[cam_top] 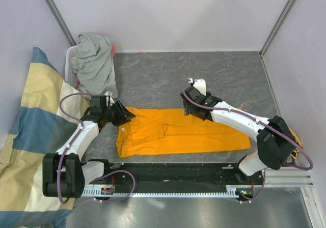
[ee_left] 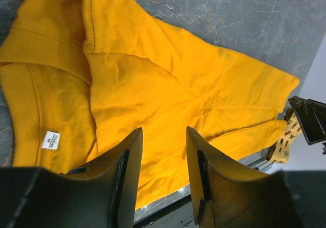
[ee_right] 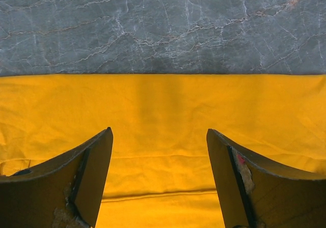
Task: Fold and stack the t-shirts
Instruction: Fold the tshirt
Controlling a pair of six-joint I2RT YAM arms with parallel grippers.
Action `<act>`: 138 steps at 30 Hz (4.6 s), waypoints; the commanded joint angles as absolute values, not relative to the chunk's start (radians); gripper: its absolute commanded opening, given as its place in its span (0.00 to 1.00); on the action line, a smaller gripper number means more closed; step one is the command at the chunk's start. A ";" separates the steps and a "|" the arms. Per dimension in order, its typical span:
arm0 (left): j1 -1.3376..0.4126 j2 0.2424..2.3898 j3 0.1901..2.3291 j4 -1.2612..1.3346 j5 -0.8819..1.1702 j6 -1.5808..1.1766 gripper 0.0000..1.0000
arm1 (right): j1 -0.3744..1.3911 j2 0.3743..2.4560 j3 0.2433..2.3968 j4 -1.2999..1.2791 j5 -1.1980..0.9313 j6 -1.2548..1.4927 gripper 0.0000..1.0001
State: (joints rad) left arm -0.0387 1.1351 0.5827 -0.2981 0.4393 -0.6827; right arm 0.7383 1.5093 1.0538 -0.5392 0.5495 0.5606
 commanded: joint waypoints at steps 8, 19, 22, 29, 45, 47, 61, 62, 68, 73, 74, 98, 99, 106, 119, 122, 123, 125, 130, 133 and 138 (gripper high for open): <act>-0.046 1.193 0.557 -0.212 0.494 -0.736 0.45 | 0.719 1.529 1.028 -0.448 0.416 0.499 0.83; -0.023 1.072 0.738 -0.402 0.292 -0.640 0.55 | 0.851 1.718 1.262 -0.428 0.183 0.241 0.85; 0.032 1.089 0.810 -0.462 0.259 -0.594 0.82 | 0.920 1.804 1.370 -0.468 0.198 0.203 0.85; 0.175 1.075 0.828 -0.480 0.344 -0.549 1.00 | 1.025 1.911 1.480 -0.506 0.201 0.179 0.85; 0.230 1.029 0.810 -0.489 0.331 -0.569 1.00 | 1.057 1.936 1.425 -0.437 -0.136 0.115 0.85; 0.229 1.028 0.808 -0.491 0.330 -0.569 1.00 | 1.055 1.973 1.446 -0.434 -0.144 0.110 0.85; 0.233 1.022 0.804 -0.503 0.334 -0.561 1.00 | 0.968 2.230 1.634 -0.419 -0.107 0.138 0.85; 0.233 1.025 0.804 -0.503 0.337 -0.561 1.00 | 0.953 2.240 1.644 -0.419 -0.104 0.161 0.86; 0.233 1.026 0.807 -0.509 0.336 -0.561 1.00 | 0.821 2.301 1.724 -0.405 -0.045 0.274 0.87; 0.233 1.025 0.804 -0.511 0.333 -0.563 1.00 | 0.710 2.352 1.807 -0.403 0.021 0.408 0.88; 0.233 1.023 0.801 -0.511 0.334 -0.563 1.00 | 0.695 2.367 1.819 -0.405 0.041 0.426 0.88; 0.235 1.017 0.750 -0.469 0.321 -0.558 1.00 | 0.353 2.479 2.144 -0.352 0.308 0.743 0.90; 0.235 1.023 0.747 -0.463 0.331 -0.560 1.00 | 0.350 2.473 2.152 -0.335 0.296 0.721 0.90; 0.230 1.013 0.724 -0.379 0.451 -0.555 1.00 | 0.316 2.243 2.025 -0.166 0.164 0.575 0.96; -0.504 1.176 0.721 -0.117 0.160 -0.779 1.00 | 0.253 1.462 1.355 -0.353 0.442 0.586 0.98; -0.665 1.340 0.788 -0.049 0.105 -0.798 1.00 | 0.253 1.355 1.281 -0.422 0.471 0.581 0.98; -0.728 1.382 0.814 -0.028 0.094 -0.798 1.00 | 0.250 1.315 1.266 -0.439 0.475 0.578 0.98; -0.776 1.477 0.895 -0.011 0.083 -0.801 1.00 | 0.252 1.276 1.217 -0.468 0.483 0.575 0.98; -0.865 1.745 1.061 0.025 0.100 -0.828 0.98 | 0.248 1.169 1.114 -0.497 0.492 0.565 0.98; -0.899 1.859 1.159 0.031 0.120 -0.839 0.97 | 0.247 1.149 1.089 -0.515 0.492 0.566 0.98; -0.954 1.976 1.276 0.029 0.149 -0.873 0.93 | 0.244 1.126 1.080 -0.526 0.511 0.557 0.98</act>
